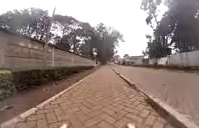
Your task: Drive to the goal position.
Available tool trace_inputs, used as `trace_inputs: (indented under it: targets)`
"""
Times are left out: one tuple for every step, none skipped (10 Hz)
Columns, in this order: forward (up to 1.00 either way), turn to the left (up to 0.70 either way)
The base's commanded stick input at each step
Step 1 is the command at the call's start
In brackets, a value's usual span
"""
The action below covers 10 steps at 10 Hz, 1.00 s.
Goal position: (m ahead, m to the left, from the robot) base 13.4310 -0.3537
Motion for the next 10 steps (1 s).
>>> trace_inputs:
  targets:
    - [0.70,0.00]
    - [0.70,0.00]
    - [0.70,0.00]
    - [0.70,0.00]
    - [0.70,0.00]
    - [0.70,0.00]
    - [0.70,0.00]
    - [0.70,0.00]
    - [0.70,0.00]
    - [0.70,0.00]
